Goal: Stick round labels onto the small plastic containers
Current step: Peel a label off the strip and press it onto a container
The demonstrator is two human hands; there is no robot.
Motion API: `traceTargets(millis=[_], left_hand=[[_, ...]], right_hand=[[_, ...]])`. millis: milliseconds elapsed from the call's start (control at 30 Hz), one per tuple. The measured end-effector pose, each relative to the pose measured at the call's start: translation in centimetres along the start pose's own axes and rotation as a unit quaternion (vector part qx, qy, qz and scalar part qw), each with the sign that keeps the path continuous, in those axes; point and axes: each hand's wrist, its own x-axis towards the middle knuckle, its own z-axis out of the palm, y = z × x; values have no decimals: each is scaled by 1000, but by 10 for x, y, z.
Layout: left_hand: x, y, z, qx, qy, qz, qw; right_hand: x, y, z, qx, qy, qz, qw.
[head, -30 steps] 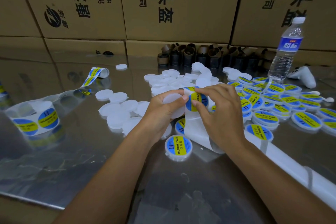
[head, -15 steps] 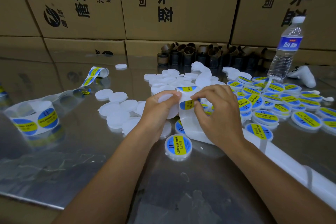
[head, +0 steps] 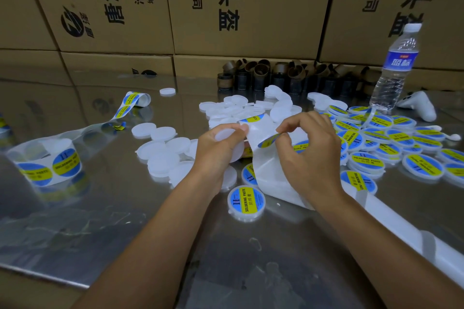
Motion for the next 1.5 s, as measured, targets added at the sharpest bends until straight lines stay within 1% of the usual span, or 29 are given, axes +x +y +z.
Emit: traceTargets(millis=[100,167,233,300,367,467,533,633,700,767,933,1033,1300,1500], left_hand=[[1,-1,-1,0,1,9,1000],[1,-1,-2,8,3,15,1000],[0,0,-2,9,4,16,1000],[0,2,-1,-7,8,21,1000],[-1,4,0,-18,1,26,999],[-2,8,1,-50,-33,12,998],[-2,10,0,-83,-54,-7,995],[0,10,-3,-142,-97,-23,985],[0,10,-3,-165,-130,-40,977],[-1,9,-3,-174,-152,-56,971],[-2,10,-1,-196,-194,-73,959],[-2,10,-1,-183,-199,-70,960],[-4,11,1,-188,-198,-59,960],[-5,12,2,-163,-214,-52,962]], right_hand=[[3,-7,-3,69,8,61,996],[4,-9,-4,119,0,104,987],[6,-12,-5,200,-21,151,968],[8,-13,-6,271,-48,176,945],[9,-12,-6,311,-84,198,926],[9,-9,-6,353,-141,253,890],[8,-8,-5,371,-166,265,874],[6,-12,-6,409,-196,229,861],[5,-14,-7,406,-219,213,861],[3,-13,-6,385,-231,225,865],[3,-11,-4,338,-215,255,880],[4,-9,-4,319,-209,267,885],[4,-8,-4,293,-186,298,889],[4,-9,-4,282,-171,313,891]])
